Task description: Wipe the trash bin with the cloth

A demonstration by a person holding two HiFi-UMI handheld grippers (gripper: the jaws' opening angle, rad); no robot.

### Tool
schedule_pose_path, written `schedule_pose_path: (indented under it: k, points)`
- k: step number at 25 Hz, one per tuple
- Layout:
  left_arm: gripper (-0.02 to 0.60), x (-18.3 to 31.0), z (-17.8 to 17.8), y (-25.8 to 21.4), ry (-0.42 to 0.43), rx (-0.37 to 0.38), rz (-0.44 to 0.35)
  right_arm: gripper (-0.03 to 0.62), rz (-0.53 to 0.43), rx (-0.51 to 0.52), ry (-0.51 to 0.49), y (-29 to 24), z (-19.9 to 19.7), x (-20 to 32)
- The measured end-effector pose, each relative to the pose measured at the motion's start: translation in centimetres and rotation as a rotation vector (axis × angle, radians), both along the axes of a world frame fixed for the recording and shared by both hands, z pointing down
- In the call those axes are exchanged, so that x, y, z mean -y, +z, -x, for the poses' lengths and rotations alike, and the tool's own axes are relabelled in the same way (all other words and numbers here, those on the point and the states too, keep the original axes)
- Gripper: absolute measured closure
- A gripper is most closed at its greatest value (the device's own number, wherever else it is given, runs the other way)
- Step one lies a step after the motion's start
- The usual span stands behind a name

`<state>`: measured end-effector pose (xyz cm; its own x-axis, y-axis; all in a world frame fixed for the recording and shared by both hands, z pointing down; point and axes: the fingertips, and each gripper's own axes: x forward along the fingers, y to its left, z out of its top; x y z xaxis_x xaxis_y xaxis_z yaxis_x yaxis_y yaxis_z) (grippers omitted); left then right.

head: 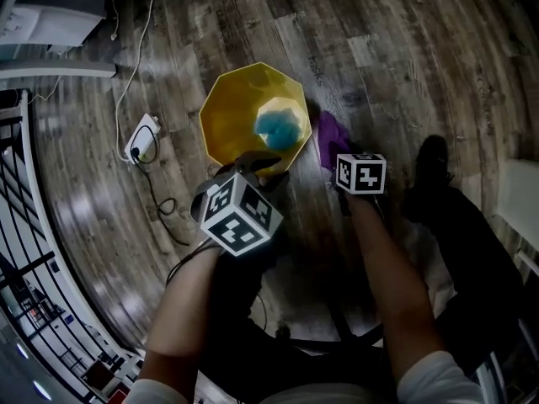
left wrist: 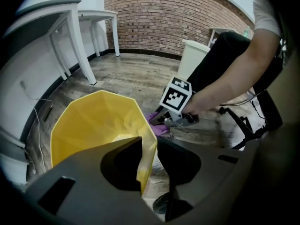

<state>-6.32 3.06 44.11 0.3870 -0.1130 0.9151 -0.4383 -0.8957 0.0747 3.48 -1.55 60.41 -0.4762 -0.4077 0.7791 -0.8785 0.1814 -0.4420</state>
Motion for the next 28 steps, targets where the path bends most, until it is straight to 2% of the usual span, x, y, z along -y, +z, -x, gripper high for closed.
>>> schedule_pose_path:
  k: [6,11,15,18,20,24,28]
  points:
    - [0.499,-0.9,0.8,-0.3,0.045,0.006,0.013,0.505,-0.064,0.091,0.087,-6.3,-1.1,-1.4]
    - [0.497,-1.7,1.5,-0.4,0.082,0.04,0.028,0.505,-0.062,0.188,0.17,-10.1,-1.0,-3.6]
    - [0.497,-1.6,2.1,0.3,0.048,0.028,0.046,0.505,-0.046,0.259,0.213,-12.5,0.3,-4.9]
    - [0.499,-1.4,3.6,1.8,0.027,0.087,0.049,0.505,-0.055,0.306,0.212,-14.4,1.9,-5.3]
    - [0.499,-1.1,4.0,2.4,0.01,0.101,0.062,0.505,-0.071,0.324,0.194,-15.6,2.7,-5.4]
    - [0.528,-1.9,3.3,2.7,-0.006,0.062,0.14,0.505,-0.09,0.339,0.175,-17.3,3.7,-5.5]
    - [0.535,-3.4,1.9,2.0,0.046,0.024,0.2,0.505,-0.106,0.337,0.169,-18.2,3.6,-5.7]
